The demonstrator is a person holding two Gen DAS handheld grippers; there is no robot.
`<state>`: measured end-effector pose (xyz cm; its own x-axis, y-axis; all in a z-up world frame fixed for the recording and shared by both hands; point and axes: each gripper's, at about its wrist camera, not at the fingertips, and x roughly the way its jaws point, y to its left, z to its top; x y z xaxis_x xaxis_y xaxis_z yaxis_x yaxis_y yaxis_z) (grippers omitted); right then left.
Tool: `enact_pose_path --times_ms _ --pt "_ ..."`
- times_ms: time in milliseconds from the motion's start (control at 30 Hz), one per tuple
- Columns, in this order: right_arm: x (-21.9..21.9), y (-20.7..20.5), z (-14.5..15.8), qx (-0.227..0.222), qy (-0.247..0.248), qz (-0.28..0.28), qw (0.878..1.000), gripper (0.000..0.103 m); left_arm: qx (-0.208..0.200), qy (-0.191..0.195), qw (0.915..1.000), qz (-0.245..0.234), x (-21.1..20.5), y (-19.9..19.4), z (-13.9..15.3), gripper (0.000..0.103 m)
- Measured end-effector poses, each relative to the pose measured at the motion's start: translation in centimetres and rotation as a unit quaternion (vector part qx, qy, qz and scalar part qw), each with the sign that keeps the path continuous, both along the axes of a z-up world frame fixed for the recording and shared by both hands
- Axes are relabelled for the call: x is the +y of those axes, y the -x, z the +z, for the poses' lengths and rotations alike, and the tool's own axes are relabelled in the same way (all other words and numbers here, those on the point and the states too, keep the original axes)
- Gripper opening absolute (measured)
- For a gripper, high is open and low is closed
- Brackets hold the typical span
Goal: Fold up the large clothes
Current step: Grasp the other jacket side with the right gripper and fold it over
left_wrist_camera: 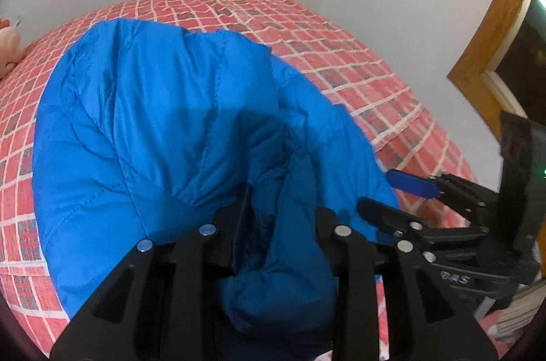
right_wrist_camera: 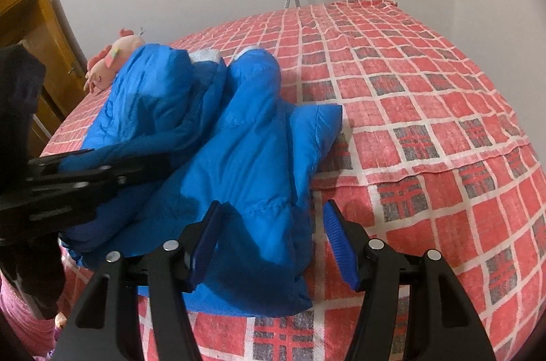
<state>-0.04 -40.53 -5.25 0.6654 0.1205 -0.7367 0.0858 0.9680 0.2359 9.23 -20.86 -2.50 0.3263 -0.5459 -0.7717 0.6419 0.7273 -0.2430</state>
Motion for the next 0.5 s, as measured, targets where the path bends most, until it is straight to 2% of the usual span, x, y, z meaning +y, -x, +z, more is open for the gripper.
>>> enact_pose_path --times_ms 133,200,300,367,433,500 --pt "-0.2 -0.1 1.2 -0.007 0.013 -0.005 1.000 0.061 0.002 0.028 0.9995 -0.011 1.3 1.1 2.2 0.041" --pt "-0.4 -0.2 2.2 -0.012 0.013 -0.003 1.000 0.061 0.017 0.056 0.9981 -0.019 2.5 1.6 3.5 0.053" --pt "-0.3 -0.7 3.7 -0.015 0.013 0.007 1.000 0.061 0.010 0.080 0.9964 -0.025 4.0 2.7 5.5 0.058" --pt "0.0 -1.2 4.6 -0.013 0.004 0.019 1.000 0.062 -0.015 0.072 0.9972 -0.011 5.0 3.2 6.7 0.061" --pt "0.3 -1.8 5.6 -0.009 -0.011 0.036 0.999 0.069 -0.037 0.055 0.9976 0.020 6.3 2.9 7.3 0.061" --pt "0.8 -2.8 6.6 -0.001 -0.038 0.061 0.997 0.081 -0.056 0.028 0.9959 0.066 7.7 1.6 7.3 0.061"
